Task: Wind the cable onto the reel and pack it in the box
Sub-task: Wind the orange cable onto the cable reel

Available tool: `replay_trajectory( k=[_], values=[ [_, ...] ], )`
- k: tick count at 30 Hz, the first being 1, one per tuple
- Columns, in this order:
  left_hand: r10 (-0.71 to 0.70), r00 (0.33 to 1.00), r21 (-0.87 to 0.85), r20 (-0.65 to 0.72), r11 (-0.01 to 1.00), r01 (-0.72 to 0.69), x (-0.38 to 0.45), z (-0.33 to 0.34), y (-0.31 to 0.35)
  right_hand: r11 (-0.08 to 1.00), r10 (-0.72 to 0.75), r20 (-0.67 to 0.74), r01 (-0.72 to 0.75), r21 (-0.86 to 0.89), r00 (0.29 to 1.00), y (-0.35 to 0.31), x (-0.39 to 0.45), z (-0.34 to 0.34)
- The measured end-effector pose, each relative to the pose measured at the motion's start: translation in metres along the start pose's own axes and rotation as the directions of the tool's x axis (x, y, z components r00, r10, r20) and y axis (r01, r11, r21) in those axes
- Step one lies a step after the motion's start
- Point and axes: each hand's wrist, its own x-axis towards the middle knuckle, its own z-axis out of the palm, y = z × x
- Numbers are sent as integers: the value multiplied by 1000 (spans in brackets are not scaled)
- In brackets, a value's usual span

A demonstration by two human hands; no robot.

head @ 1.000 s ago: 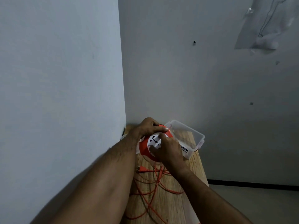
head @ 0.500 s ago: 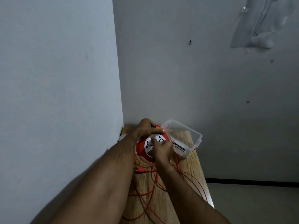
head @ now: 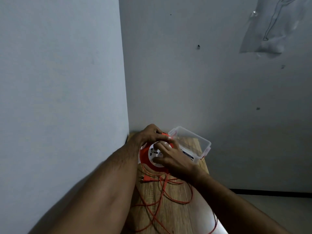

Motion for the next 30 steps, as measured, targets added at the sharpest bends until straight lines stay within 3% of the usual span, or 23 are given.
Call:
replay_trajectory(
  k=[5, 9, 13, 16, 19, 22, 24, 27, 29, 30],
  values=[
    [-12, 1000, -4, 8, 1000, 12, 0, 5, 0, 991, -107, 21, 109, -78, 994, 7, 1, -10],
    [18, 1000, -25, -2, 1000, -18, 0, 5, 1, 991, -76, -8, 75, -106, 997, 7, 5, -12],
    [57, 998, -114, -36, 992, -61, 0, 3, -3, 992, 125, 17, -125, 12, 992, 7, 7, -14],
    [37, 994, -152, -99, 987, -51, 3, 6, -3, 912, 357, -8, -346, 221, 934, 0, 10, -16],
    [13, 993, -191, -117, 981, -36, 6, 8, -1, 729, 605, 3, -556, 400, 796, -14, 14, -13],
    [17, 991, -158, -133, 987, -38, 3, 10, 3, 480, 800, 24, -663, 575, 600, -32, 20, -9],
    [27, 989, -151, -144, 987, -49, 1, 13, 4, 281, 904, 44, -668, 689, 426, -41, 25, -9],
    [20, 990, -146, -141, 988, -41, 1, 15, 4, -34, 958, 216, -670, 742, 191, -46, 32, -7],
    [13, 992, -142, -123, 989, -31, 0, 14, 4, -177, 949, 301, -627, 759, 95, -46, 36, -6],
    [10, 994, -139, -113, 990, -26, 0, 13, 3, -197, 945, 309, -574, 795, 103, -47, 37, -7]
  ],
)
